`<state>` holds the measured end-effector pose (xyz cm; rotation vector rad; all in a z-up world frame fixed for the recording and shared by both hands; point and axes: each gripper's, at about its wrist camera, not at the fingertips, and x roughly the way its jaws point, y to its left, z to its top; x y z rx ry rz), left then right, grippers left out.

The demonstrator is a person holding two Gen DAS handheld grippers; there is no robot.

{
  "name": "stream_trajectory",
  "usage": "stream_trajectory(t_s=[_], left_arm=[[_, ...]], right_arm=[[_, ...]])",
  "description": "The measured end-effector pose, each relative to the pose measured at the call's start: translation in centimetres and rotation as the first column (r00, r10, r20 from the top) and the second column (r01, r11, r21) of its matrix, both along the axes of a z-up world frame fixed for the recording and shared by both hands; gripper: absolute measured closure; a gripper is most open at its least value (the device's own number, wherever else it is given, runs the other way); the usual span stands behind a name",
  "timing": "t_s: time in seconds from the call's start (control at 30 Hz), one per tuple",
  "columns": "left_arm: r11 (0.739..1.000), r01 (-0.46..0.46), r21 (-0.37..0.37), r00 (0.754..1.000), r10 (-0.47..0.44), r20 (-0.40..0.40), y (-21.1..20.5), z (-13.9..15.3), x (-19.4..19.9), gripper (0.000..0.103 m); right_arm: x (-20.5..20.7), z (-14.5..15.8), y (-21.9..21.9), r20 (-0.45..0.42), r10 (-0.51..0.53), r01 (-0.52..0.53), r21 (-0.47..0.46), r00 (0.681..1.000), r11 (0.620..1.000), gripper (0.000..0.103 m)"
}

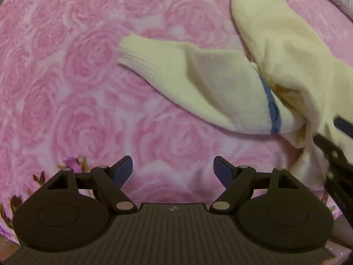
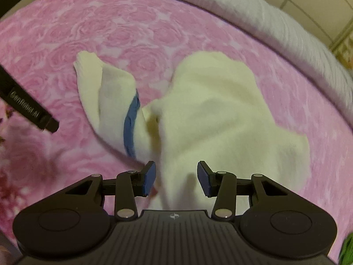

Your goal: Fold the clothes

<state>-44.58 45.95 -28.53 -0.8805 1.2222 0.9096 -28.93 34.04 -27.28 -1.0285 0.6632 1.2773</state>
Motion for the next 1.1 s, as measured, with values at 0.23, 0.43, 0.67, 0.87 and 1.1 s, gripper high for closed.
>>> stream_trajectory(t_s=[0.23, 0.43, 0.67, 0.87, 1.1], left_arm=[[1.000, -0.024, -0.003, 1.000, 0.024, -0.017, -0.1, -0.3, 0.6, 0.025], [1.000, -0.022, 0.012, 0.999, 0.023, -0.026, -0.5, 0.4, 2.6, 0.025], [0.999, 0.006, 0.033, 1.000, -0.005, -0.028, -2.3, 0.9, 6.8, 0.025], [0.999, 0.027, 0.019, 0.999, -0.026, -0.035, -4.2, 0.7, 10.9, 0.025], [0.999, 0.034, -0.009, 0.998, -0.035, -0.060, -7.0, 0.6, 13.6, 0.025]], right_arm=[[3.5, 0.4, 0.4, -0.066, -0.062, 0.068, 0.093, 0.996, 0.993, 0.097], [20.0, 9.3, -6.8, -0.378, -0.496, 0.595, 0.214, 0.782, 0.775, 0.098], [36.8, 2.7, -18.8, -0.096, -0.938, 0.929, -0.140, 0.332, 0.343, 0.089], [36.5, 1.3, -22.2, -0.174, -0.902, 0.893, -0.159, 0.395, 0.422, 0.072], [31.5, -2.2, -20.8, -0.646, -0.699, 0.679, -0.366, 0.306, 0.636, 0.057]])
